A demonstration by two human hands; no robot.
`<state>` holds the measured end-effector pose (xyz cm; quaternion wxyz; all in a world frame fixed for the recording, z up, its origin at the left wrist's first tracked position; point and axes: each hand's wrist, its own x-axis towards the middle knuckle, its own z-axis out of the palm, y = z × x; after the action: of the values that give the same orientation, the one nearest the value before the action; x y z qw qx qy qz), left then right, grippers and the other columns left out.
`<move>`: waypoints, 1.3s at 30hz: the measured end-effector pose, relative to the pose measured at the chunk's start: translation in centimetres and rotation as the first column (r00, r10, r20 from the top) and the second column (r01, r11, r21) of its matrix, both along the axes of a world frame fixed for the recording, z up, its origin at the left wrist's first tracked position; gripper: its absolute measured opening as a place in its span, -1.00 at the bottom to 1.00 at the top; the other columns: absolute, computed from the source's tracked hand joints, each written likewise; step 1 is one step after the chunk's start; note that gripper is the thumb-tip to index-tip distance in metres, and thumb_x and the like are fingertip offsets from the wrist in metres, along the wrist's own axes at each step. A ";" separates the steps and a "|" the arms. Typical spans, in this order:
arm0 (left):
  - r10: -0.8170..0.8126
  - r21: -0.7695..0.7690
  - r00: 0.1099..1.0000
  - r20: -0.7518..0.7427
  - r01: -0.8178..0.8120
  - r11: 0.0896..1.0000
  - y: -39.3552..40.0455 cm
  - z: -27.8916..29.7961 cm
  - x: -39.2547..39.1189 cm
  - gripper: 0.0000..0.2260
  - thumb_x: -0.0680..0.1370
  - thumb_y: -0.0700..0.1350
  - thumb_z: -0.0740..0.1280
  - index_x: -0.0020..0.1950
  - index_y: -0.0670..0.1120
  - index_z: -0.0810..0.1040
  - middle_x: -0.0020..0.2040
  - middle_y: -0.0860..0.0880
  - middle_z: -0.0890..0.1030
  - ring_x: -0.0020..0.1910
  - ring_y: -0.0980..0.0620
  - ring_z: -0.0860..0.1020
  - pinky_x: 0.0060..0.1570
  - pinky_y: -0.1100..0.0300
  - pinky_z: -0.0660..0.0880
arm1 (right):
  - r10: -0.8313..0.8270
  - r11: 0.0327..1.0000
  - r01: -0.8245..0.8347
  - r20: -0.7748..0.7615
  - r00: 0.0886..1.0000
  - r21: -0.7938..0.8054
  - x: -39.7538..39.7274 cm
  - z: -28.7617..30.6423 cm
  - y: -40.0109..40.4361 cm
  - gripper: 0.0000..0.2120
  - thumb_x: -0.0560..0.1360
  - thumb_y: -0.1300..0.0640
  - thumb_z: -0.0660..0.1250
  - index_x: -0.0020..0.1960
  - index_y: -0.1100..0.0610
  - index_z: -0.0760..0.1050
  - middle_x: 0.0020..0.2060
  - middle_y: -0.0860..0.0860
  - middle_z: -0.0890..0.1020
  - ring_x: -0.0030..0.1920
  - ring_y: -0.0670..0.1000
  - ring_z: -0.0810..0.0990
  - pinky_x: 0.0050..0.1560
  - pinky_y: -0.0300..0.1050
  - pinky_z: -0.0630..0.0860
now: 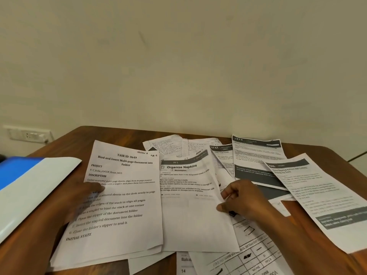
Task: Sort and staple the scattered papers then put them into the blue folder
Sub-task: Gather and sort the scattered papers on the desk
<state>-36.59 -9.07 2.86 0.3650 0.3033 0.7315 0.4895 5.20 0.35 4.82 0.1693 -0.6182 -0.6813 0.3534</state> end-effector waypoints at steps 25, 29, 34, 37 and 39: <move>0.009 -0.027 1.000 0.015 -0.008 1.000 -0.1 0.3 0.3 -0.67 0.54 -0.36 0.44 0.23 -0.05 0.61 0.06 -0.18 0.72 0.05 -0.24 0.68 0.04 -0.12 0.59 | -0.257 0.959 0.274 -0.649 0.716 -0.078 1.1 0.4 0.7 -0.95 0.59 0.26 0.44 0.03 0.17 0.65 -0.21 0.09 0.75 -0.36 0.03 0.68 -0.41 -0.17 0.56; 0.015 -0.013 1.000 0.025 -0.015 1.000 -0.1 0.1 0.0 -0.67 0.52 -0.33 0.47 0.21 -0.02 0.60 0.06 -0.18 0.72 0.04 -0.24 0.68 0.05 -0.12 0.58 | -0.263 0.960 0.254 -0.685 0.680 -0.117 1.5 0.9 0.9 -0.86 0.58 0.18 0.45 -0.17 0.08 0.66 -0.25 0.13 0.69 -0.38 0.03 0.48 -0.50 -0.23 0.25; -0.020 -0.004 1.000 -0.017 0.020 1.000 0.0 -0.2 -0.4 -0.69 0.52 -0.36 0.45 0.19 -0.06 0.63 -0.02 -0.21 0.75 0.02 -0.31 0.69 0.05 -0.15 0.59 | -0.228 0.971 0.193 -0.772 0.594 -0.138 1.6 0.6 1.1 -0.93 0.55 0.16 0.45 -0.11 0.10 0.67 -0.20 0.13 0.69 -0.34 0.05 0.51 -0.44 -0.20 0.29; -0.022 0.006 0.999 -0.049 0.022 1.000 0.0 -0.1 -0.2 -0.70 0.51 -0.40 0.44 0.17 -0.09 0.63 -0.17 -0.14 0.76 -0.06 -0.30 0.70 -0.10 -0.06 0.59 | -0.208 0.976 0.179 -0.773 0.600 -0.124 1.6 0.5 1.2 -0.95 0.54 0.16 0.46 -0.11 0.09 0.67 -0.16 0.16 0.70 -0.30 0.09 0.51 -0.36 -0.14 0.29; -0.015 0.015 0.998 -0.053 0.016 1.000 0.1 0.0 -0.1 -0.70 0.51 -0.40 0.44 0.15 -0.08 0.63 -0.20 -0.11 0.76 -0.07 -0.27 0.69 -0.13 -0.03 0.57 | -0.199 0.978 0.174 -0.773 0.602 -0.117 1.5 0.6 1.0 -0.92 0.54 0.16 0.46 -0.14 0.08 0.67 -0.15 0.16 0.70 -0.24 0.12 0.52 -0.33 -0.12 0.31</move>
<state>-36.65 -8.99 2.87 0.3469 0.3246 0.7349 0.4839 6.68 1.38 5.40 0.4749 -0.4733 -0.4666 0.5768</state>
